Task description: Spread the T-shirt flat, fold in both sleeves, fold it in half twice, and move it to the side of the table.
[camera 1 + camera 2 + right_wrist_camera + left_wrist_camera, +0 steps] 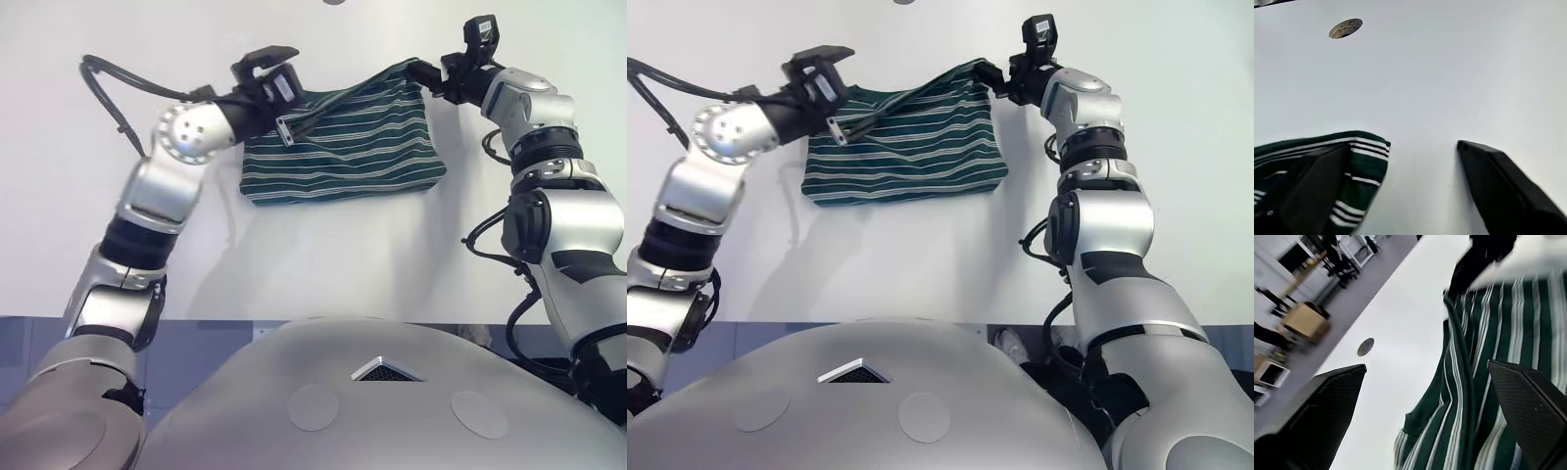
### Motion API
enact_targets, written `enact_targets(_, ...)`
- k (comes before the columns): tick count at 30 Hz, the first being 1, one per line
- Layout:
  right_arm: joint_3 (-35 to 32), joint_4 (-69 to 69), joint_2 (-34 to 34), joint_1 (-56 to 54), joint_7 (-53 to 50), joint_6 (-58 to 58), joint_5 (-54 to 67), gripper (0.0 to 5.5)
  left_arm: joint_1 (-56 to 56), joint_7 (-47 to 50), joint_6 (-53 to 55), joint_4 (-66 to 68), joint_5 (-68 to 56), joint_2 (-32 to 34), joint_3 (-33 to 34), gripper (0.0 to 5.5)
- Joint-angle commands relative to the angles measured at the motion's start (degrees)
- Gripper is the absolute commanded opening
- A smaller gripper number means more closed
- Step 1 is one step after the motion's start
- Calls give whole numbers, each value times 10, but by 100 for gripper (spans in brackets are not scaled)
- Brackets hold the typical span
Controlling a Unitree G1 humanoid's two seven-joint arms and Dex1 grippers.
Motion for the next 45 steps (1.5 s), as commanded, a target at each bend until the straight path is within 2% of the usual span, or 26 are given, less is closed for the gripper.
enact_targets(1, 10, 12, 26, 53, -20, 15, -10, 409, -39, 39, -132, 79, 118, -24, -74, 455)
enact_targets(6, 8, 7, 37, 66, -30, 13, -8, 409, -69, 102, -191, 163, 222, -33, -86, 455)
enact_targets(12, -2, 8, 41, 66, -38, 9, -2, 409, -98, 135, -235, 244, 290, -18, -84, 455)
enact_targets(16, -7, 8, 44, 68, -43, 5, 0, 409, -157, 181, -275, 332, 324, -12, -76, 455)
enact_targets(23, -47, -8, 36, 61, -43, -16, 38, 409, -278, 237, -291, 493, 323, -27, -47, 455)
enact_targets(26, -66, -58, 17, 61, -94, -106, 33, 409, -274, 234, -276, 478, 276, -32, -1, 455)
enact_targets(29, -10, -164, -6, 92, -164, -213, -59, 409, -201, 200, -241, 362, 217, -35, 45, 455)
enact_targets(31, 70, -380, -29, 182, -92, -176, -89, 409, -124, 192, -188, 232, 160, -48, 98, 455)
enact_targets(33, 169, -621, -106, 318, 35, -119, -87, 409, -62, 205, -129, 99, 86, -88, 162, 455)
enact_targets(35, 233, -759, -176, 409, 108, -96, -113, 409, -29, 229, -74, -2, 19, -139, 211, 455)
enact_targets(36, 258, -783, -188, 423, 122, -96, -145, 409, -23, 243, -55, -34, -12, -165, 231, 455)
enact_targets(40, 361, -804, -147, 400, 123, -56, -264, 409, -21, 258, -48, -84, -73, -213, 255, 455)
enact_targets(43, 411, -832, -226, 420, 199, -63, -332, 409, -17, 249, -30, -104, -78, -213, 251, 455)
enact_targets(45, 398, -823, -295, 424, 226, -91, -354, 409, -13, 251, -27, -109, -74, -214, 249, 455)
